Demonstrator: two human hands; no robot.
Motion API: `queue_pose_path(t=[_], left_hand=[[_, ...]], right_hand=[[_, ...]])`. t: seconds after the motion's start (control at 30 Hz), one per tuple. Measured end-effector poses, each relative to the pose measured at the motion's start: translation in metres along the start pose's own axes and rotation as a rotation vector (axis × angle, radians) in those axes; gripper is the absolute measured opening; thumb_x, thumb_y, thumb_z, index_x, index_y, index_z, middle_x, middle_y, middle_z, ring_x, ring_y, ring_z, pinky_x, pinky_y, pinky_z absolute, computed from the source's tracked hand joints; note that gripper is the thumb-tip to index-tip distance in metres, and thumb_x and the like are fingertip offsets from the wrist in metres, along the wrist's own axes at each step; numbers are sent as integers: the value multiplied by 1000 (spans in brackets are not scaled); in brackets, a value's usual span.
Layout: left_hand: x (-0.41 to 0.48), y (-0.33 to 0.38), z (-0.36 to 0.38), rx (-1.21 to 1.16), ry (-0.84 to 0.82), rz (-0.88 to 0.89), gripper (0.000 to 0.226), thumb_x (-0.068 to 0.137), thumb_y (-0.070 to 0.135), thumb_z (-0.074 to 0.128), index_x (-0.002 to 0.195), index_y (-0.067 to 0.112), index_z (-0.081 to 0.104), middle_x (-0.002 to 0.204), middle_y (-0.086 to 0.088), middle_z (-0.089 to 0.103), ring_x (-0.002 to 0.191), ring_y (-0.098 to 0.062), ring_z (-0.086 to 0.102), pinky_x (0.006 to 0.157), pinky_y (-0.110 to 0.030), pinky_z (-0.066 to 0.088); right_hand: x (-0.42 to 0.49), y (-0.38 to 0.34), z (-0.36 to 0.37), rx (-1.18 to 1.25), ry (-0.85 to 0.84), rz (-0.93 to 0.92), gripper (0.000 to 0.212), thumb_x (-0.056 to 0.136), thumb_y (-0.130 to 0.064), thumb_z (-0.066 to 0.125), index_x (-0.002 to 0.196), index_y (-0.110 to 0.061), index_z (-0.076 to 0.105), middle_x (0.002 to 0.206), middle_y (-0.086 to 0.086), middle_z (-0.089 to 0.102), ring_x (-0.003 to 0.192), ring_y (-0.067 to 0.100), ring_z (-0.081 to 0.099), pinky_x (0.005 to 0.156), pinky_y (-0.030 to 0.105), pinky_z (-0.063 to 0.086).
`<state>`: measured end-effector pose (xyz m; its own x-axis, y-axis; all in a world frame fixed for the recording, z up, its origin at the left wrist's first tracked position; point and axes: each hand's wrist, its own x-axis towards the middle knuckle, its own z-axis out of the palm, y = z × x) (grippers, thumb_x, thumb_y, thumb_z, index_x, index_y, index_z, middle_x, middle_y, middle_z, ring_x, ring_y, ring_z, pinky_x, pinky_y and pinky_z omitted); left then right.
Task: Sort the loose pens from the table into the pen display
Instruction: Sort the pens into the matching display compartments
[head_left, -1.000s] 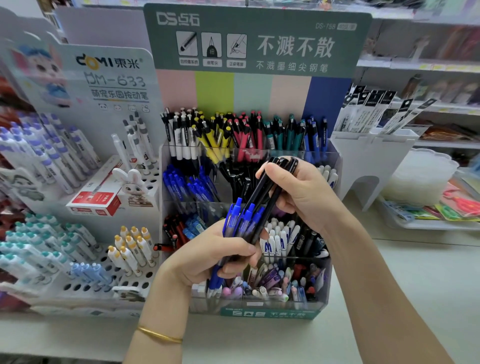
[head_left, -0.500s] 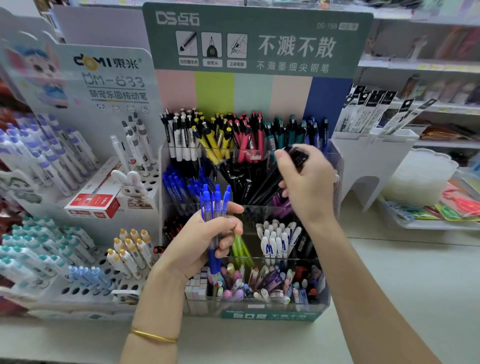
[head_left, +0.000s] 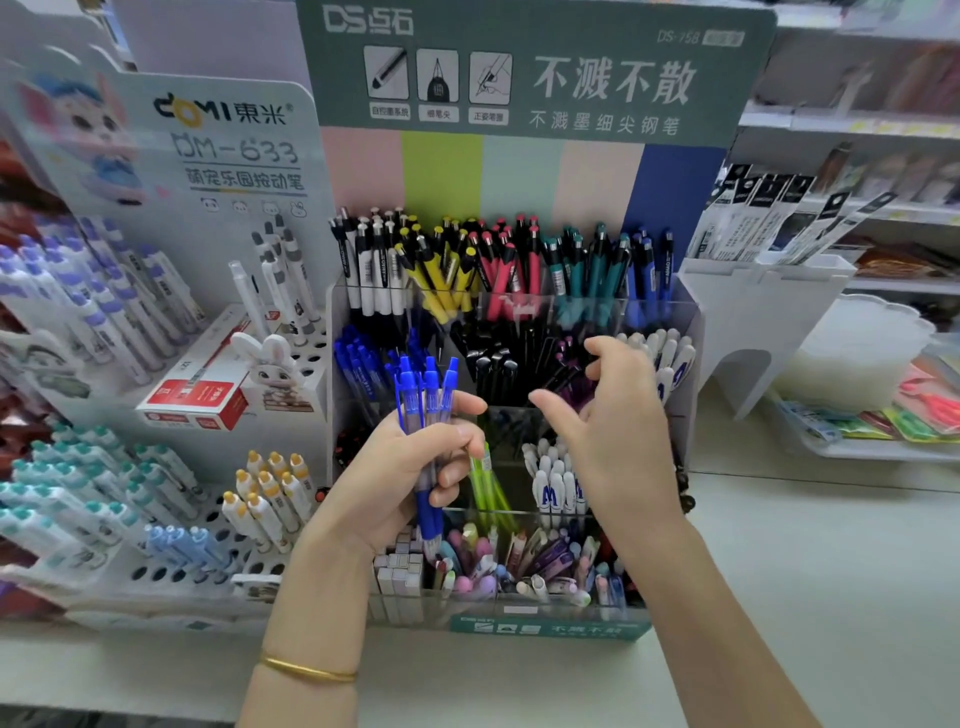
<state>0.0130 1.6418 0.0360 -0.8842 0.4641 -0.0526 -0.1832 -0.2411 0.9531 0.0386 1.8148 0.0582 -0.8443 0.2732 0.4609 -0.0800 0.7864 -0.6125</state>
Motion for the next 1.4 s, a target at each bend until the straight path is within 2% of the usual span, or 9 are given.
queue_pose_path(t=[0.17, 0.37, 0.5, 0.63, 0.9, 1.03, 1.2, 1.3, 1.4], left_hand=[[0, 0, -1, -2, 4, 5, 33, 78, 10, 55, 110, 5, 54, 69, -4, 57, 45, -8, 40, 37, -19, 34], [-3, 1, -7, -20, 3, 14, 33, 78, 10, 55, 111, 4, 53, 69, -5, 57, 45, -9, 40, 37, -18, 34], [-4, 2, -12, -37, 1, 20, 32, 79, 10, 54, 110, 4, 53, 68, -5, 57, 44, -8, 40, 37, -18, 33], [-5, 3, -15, -67, -28, 26, 29, 80, 9, 55, 108, 4, 54, 69, -5, 57, 45, -8, 41, 37, -18, 34], [-5, 1, -19, -50, -117, 61, 32, 84, 8, 55, 116, 6, 58, 76, -4, 58, 54, -8, 45, 46, -20, 40], [-4, 1, -19, -55, -178, 91, 37, 86, 4, 51, 123, 6, 58, 80, -2, 60, 62, -7, 47, 56, -19, 42], [-2, -1, -17, -101, -208, 91, 22, 90, 7, 49, 110, 4, 55, 77, -7, 64, 62, -11, 55, 58, -21, 47], [-2, -2, -17, -143, -229, 71, 7, 90, 7, 50, 97, 7, 52, 72, -10, 61, 57, -13, 54, 57, -23, 48], [-1, -3, -16, -131, -240, 38, 6, 88, 5, 53, 90, 8, 48, 69, -12, 56, 47, -9, 44, 49, -20, 41]], right_hand=[[-4, 4, 20, 51, -48, 88, 73, 88, -30, 66, 145, -9, 26, 143, 9, 43, 128, 19, 44, 91, 12, 28], [-2, -5, 44, 62, -1, 59, 87, 85, -31, 69, 149, -5, 18, 148, 11, 35, 138, 19, 31, 100, 11, 17], [5, -15, 62, 7, 54, 41, 99, 80, -43, 71, 150, -3, 14, 146, 14, 32, 133, 24, 34, 99, 23, 34], [15, -26, 80, -177, 155, 26, 100, 71, -60, 69, 139, 3, 32, 131, 21, 48, 111, 33, 54, 73, 36, 52], [35, -22, 86, -171, 293, -83, 64, 74, -37, 76, 115, -1, 42, 101, 17, 56, 83, 31, 58, 50, 29, 40], [29, -15, 81, -261, 129, -54, 74, 68, -33, 81, 125, 1, 47, 111, 17, 55, 95, 33, 56, 57, 33, 48], [17, -10, 57, -84, -42, -59, 102, 69, -48, 79, 147, -12, 24, 135, 8, 43, 123, 22, 42, 93, 31, 42], [10, -7, 41, 85, 63, -77, 81, 79, -35, 75, 144, -11, 32, 133, 5, 48, 122, 19, 46, 101, 30, 39], [2, -12, 28, 350, 192, -135, 36, 87, -21, 65, 121, -14, 57, 99, 0, 55, 85, 11, 54, 77, 24, 47]])
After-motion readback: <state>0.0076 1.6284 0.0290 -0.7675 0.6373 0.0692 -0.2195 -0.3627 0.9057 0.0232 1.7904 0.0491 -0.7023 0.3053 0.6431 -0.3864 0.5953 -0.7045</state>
